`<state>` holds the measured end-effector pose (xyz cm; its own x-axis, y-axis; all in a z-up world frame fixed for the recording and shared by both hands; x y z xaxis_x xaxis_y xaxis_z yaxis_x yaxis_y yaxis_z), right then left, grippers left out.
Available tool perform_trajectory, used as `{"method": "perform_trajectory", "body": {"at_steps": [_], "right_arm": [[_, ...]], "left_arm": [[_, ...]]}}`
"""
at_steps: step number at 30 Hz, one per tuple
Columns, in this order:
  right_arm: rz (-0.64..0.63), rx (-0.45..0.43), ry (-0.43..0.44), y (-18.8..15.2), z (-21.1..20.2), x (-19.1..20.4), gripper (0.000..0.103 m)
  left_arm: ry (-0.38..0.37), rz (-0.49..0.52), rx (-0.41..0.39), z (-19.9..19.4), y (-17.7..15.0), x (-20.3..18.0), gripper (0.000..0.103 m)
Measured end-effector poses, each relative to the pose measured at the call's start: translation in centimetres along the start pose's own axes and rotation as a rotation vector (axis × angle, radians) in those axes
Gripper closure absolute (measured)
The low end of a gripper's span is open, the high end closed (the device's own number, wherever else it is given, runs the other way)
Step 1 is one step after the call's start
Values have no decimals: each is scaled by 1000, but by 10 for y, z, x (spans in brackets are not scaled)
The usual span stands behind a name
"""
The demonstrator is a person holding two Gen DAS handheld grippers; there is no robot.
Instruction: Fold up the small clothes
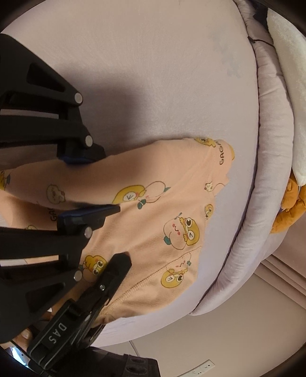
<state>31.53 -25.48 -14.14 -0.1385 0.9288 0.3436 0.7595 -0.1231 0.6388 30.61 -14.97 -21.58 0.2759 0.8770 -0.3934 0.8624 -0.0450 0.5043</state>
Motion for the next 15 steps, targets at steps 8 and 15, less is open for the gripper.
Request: {"method": "perform_trajectory", "body": {"at_steps": [8,15], "right_arm": [[-29,-25,7,-7,-21,15,77],[-45,-44,32,-22,-45,31,77]], "left_arm": [[3,28,-21,-25,-13,-5,76],[18,60,-38,-50,-36,-12,76]]}}
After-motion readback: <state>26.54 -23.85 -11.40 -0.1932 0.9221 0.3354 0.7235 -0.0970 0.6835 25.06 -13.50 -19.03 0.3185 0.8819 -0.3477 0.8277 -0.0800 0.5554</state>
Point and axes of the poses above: each gripper's, at about its wrist camera, not at the fingertips, and z roughly the way its jaws point, x to its left, y to its top, the point moved 10 cm from there along z, roughly the way its jaws point, and after that the axes turned 4 degrees about -y, right-handed, at the moved point
